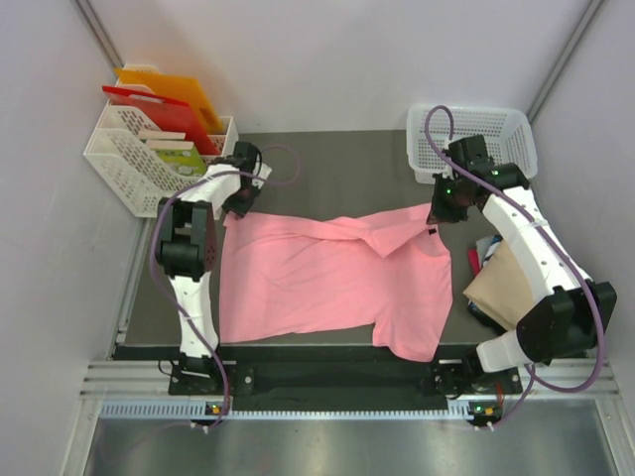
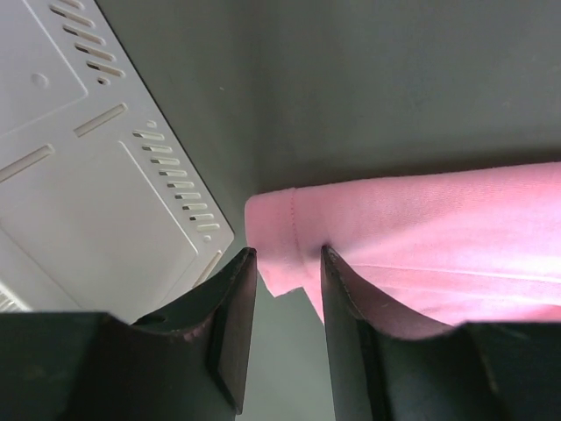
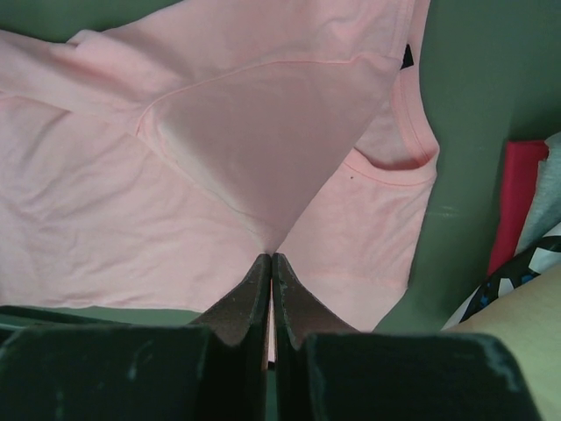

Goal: Fold and stack the t-shirts
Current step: Fold the flattened tshirt in 1/3 of the way

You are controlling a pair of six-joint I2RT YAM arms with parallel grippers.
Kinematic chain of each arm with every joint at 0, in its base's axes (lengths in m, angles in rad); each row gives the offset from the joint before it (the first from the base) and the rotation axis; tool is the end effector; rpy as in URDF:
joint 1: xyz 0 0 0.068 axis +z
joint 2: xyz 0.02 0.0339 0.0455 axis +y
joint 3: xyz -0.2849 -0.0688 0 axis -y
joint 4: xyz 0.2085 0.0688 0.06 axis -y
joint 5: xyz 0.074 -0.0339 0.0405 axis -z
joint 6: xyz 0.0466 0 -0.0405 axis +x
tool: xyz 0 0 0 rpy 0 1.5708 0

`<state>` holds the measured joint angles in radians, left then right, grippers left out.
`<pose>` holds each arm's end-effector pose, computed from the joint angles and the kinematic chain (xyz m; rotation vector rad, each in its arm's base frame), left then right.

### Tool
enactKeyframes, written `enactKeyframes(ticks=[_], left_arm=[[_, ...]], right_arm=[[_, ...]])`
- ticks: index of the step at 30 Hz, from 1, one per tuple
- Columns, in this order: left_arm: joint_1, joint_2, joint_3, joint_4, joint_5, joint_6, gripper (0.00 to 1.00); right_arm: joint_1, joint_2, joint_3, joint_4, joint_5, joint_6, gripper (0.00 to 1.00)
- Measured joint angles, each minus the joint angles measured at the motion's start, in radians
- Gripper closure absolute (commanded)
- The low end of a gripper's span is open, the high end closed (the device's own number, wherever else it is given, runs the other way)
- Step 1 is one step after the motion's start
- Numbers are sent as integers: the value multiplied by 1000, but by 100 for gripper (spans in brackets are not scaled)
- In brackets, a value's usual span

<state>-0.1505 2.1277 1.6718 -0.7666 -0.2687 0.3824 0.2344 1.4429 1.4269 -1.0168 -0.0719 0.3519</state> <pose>0.4219 -0.0515 0.2056 0.6720 2.7146 0.4323 0.2471 0.0624 0.3493 0.1284 2.6279 0.3002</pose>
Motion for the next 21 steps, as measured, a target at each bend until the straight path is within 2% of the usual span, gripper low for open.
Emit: enactKeyframes(ticks=[10, 21], left_arm=[[18, -5, -63, 15, -9, 2, 60], [89, -12, -69, 6, 11, 0, 61]], right_arm=[[0, 2, 0, -1, 10, 0, 100], [0, 18, 0, -1, 10, 0, 100]])
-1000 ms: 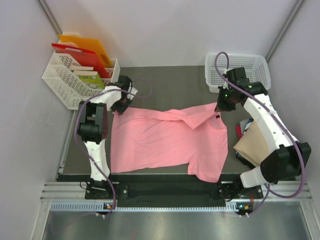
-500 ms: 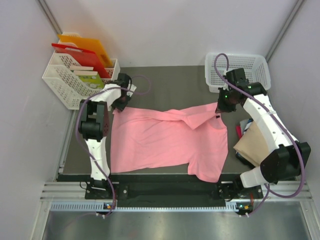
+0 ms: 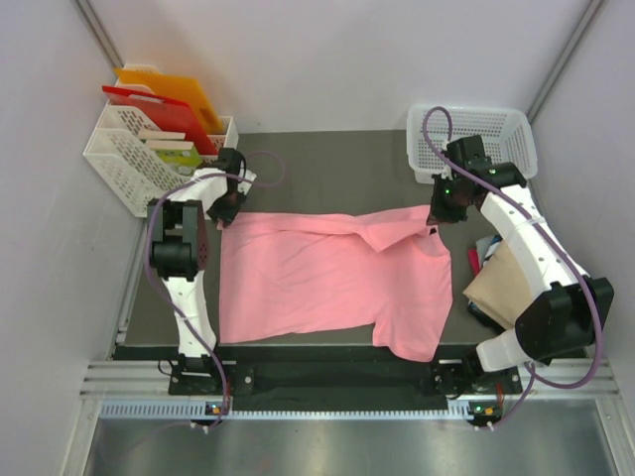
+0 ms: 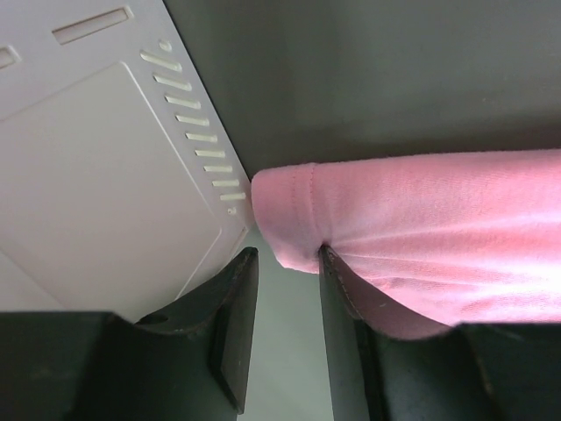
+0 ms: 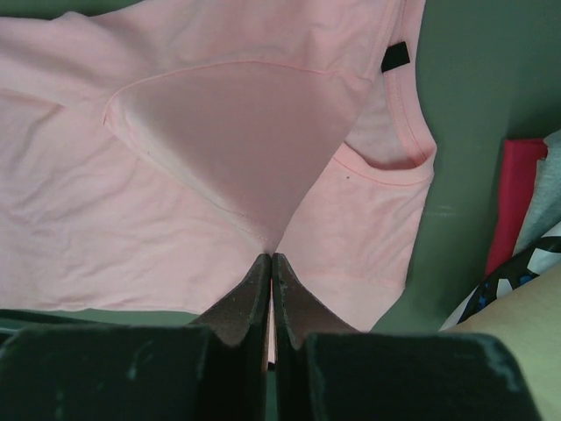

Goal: Fold and stack the t-shirts
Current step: Fold the flattened tshirt in 1/3 of the way

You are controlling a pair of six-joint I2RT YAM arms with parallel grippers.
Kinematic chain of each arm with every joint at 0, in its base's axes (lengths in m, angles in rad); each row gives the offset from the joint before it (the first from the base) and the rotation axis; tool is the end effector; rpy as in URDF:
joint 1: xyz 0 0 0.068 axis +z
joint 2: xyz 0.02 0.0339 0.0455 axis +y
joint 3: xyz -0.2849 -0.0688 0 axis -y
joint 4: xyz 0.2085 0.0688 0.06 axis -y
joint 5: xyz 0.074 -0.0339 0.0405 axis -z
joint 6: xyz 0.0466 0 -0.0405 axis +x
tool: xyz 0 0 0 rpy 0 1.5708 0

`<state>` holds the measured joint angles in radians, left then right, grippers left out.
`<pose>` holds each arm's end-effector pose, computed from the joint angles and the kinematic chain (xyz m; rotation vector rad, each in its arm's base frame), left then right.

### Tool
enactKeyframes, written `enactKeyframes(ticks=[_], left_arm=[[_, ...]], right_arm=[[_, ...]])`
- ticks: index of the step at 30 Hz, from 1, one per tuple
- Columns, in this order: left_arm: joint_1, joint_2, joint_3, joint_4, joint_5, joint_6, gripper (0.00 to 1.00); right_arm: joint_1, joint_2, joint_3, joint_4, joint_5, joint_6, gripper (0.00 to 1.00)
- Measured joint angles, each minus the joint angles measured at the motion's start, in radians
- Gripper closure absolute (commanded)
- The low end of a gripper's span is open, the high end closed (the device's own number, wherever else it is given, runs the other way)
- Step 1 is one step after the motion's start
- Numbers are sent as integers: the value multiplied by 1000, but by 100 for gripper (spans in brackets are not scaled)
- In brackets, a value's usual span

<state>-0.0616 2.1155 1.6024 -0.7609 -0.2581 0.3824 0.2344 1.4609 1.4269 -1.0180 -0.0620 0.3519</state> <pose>0.4135 -0.0136 0.1932 0.5753 2.8008 0.4345 0.2512 0.0629 0.3449 0.1337 2.6452 0.2817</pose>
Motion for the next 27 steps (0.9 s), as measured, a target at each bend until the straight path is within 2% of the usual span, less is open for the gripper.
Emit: enactKeyframes(ticks=[4, 7, 8, 11, 16, 21, 23, 27], left_arm=[[1, 0, 0, 0, 5, -6, 65], [2, 0, 0, -2, 16, -16, 76], [2, 0, -3, -1, 19, -18, 82], [2, -4, -15, 0, 30, -19, 83], [2, -18, -37, 9, 33, -19, 79], [3, -29, -53, 19, 30, -19, 70], [6, -33, -56, 19, 31, -22, 59], [10, -53, -64, 5, 39, -32, 55]], right_arm=[[0, 1, 0, 0, 0, 0, 100], [0, 1, 0, 0, 0, 0, 100], [0, 2, 0, 0, 1, 0, 100], [0, 2, 0, 0, 1, 0, 100], [-2, 2, 0, 0, 1, 0, 100], [-2, 2, 0, 0, 1, 0, 100], [-2, 2, 0, 0, 1, 0, 100], [-3, 2, 0, 0, 1, 0, 100]])
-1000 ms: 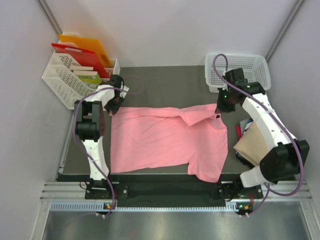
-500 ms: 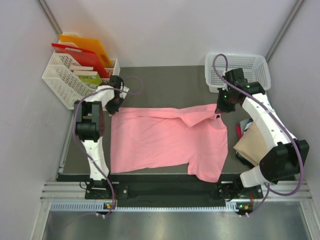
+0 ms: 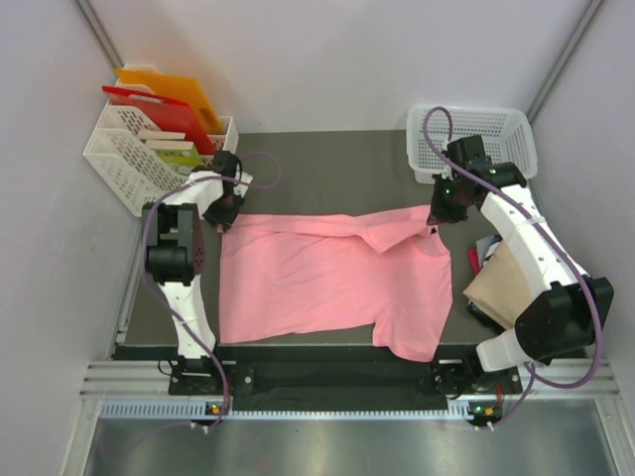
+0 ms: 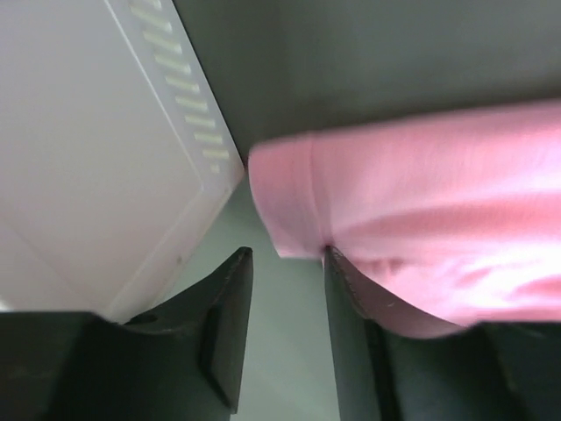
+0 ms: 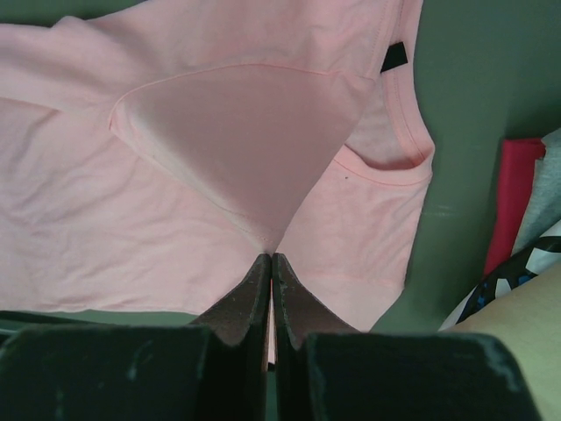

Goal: Fold and stack the t-shirts
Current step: Fold the flattened tshirt in 1/3 of the way

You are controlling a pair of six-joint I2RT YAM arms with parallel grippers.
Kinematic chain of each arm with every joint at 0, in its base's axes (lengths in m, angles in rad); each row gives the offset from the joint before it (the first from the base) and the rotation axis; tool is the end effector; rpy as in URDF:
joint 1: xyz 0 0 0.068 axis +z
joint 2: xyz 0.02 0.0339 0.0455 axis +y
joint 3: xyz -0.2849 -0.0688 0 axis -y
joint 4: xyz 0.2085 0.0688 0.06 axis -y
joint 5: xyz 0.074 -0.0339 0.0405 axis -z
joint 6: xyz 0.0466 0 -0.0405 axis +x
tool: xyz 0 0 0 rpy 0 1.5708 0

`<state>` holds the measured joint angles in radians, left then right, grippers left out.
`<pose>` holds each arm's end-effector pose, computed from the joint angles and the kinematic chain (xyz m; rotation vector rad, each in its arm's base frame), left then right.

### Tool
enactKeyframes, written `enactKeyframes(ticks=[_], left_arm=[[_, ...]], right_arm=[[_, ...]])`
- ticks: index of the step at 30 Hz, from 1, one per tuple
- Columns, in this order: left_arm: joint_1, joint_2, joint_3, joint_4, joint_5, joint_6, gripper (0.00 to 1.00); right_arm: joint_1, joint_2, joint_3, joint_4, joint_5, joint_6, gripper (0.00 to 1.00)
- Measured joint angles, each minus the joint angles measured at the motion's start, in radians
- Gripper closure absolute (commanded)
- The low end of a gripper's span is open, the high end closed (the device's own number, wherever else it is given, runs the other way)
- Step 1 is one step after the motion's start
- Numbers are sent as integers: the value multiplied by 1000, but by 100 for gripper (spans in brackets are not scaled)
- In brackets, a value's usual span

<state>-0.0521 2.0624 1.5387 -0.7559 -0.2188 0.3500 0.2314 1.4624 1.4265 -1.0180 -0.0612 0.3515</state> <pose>0.3993 -0.0107 0.1979 0.5266 2.8147 0.3733 0.2517 0.0622 0.3444 0.1376 2.6465 0.2790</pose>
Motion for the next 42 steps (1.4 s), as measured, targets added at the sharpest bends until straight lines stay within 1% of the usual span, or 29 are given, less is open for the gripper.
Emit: enactKeyframes(ticks=[4, 12, 16, 21, 24, 25, 29, 38, 39, 42], left_arm=[[6, -27, -10, -27, 24, -12, 58], [20, -30, -10, -68, 89, -42, 68], [31, -20, -10, -78, 123, -58, 70], [68, -2, -2, -87, 167, -79, 70], [78, -3, -2, -88, 174, -86, 64], [79, -3, -2, -87, 174, -89, 61], [76, -11, -8, -76, 172, -98, 57], [86, -66, -61, -22, 182, -167, 59], [89, -70, -70, -13, 183, -173, 62], [95, -84, -103, 19, 182, -193, 68]], right_arm=[[-5, -2, -8, 2, 0, 0, 100], [-6, -3, -13, 1, 0, 0, 100], [-6, -9, -13, 1, 1, 0, 100], [-6, -27, -28, 0, 0, 0, 100], [-6, -29, -33, 0, 0, 0, 100], [-6, -29, -33, 0, 0, 0, 100], [-6, -30, -35, 1, 1, 0, 100], [-6, -36, -47, 2, 0, 0, 100], [-6, -36, -47, 2, 0, 0, 100], [-6, -36, -47, 2, 0, 0, 100]])
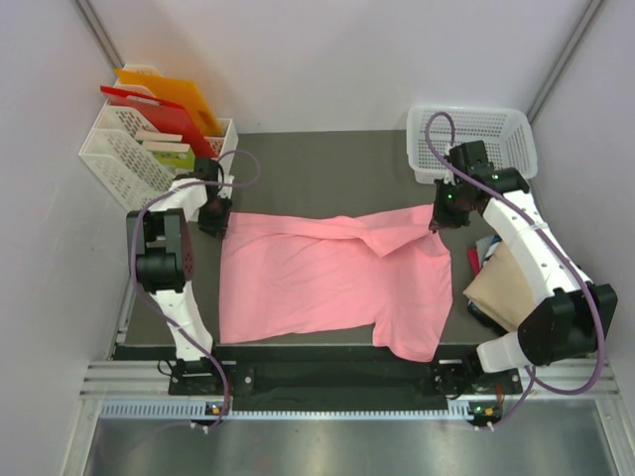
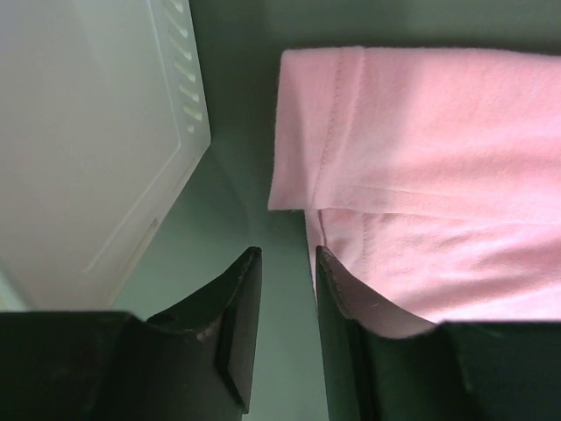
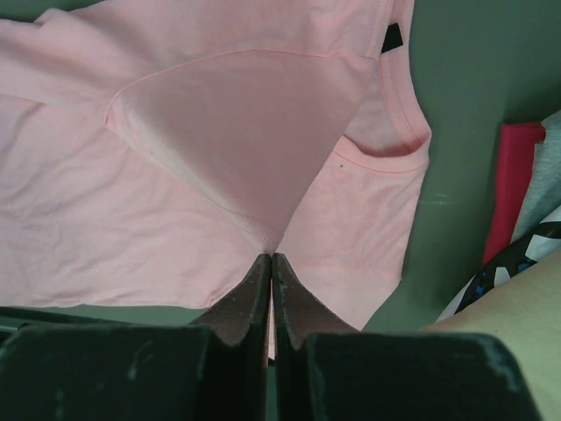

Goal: Fold and stack the t-shirts
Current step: Fold the flattened tshirt in 1/3 of the way

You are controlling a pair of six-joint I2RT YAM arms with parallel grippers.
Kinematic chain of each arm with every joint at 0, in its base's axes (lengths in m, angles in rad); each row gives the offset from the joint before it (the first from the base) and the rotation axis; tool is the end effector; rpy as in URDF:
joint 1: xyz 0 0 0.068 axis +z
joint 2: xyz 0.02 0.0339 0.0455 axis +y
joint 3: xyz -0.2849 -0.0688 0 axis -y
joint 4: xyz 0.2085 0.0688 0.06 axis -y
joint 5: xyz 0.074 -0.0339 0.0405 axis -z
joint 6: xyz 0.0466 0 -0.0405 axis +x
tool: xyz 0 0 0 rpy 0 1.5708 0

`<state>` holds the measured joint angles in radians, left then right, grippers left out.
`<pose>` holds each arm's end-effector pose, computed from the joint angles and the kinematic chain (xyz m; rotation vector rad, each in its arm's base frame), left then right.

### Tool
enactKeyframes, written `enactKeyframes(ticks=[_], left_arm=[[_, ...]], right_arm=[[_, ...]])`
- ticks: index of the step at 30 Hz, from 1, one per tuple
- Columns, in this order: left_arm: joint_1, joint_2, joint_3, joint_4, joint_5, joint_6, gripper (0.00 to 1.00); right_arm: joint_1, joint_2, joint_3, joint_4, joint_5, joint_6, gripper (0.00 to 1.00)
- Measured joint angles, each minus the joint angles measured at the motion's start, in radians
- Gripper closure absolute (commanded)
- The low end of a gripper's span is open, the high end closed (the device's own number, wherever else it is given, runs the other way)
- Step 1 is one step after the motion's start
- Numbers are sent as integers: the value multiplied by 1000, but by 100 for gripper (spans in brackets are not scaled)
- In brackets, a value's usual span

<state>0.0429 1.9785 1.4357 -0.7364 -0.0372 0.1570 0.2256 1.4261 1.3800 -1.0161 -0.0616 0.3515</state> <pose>0.3767 0.0179 0.2032 0.1549 2.8494 0.0946 0.2417 0.0584 0.3405 0.1460 2.6539 0.2751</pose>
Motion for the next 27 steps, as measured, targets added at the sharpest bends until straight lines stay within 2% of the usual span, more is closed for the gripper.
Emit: enactKeyframes(ticks=[2, 6, 10, 11, 14, 27], left_arm=[[4, -8, -26, 28, -1, -6, 72], [6, -10, -42, 57, -2, -18, 74], [8, -9, -40, 64, 1, -26, 65], [8, -8, -39, 64, 5, -28, 58], [6, -9, -39, 75, 25, -32, 49], [-2, -11, -37, 108, 33, -35, 50]], right_arm=[[0, 0, 0, 0, -1, 0, 100], [0, 0, 0, 0, -9, 0, 100], [0, 0, 0, 1, -15, 0, 100], [0, -1, 0, 1, -16, 0, 100], [0, -3, -5, 4, -15, 0, 100], [0, -17, -26, 3, -15, -1, 100]])
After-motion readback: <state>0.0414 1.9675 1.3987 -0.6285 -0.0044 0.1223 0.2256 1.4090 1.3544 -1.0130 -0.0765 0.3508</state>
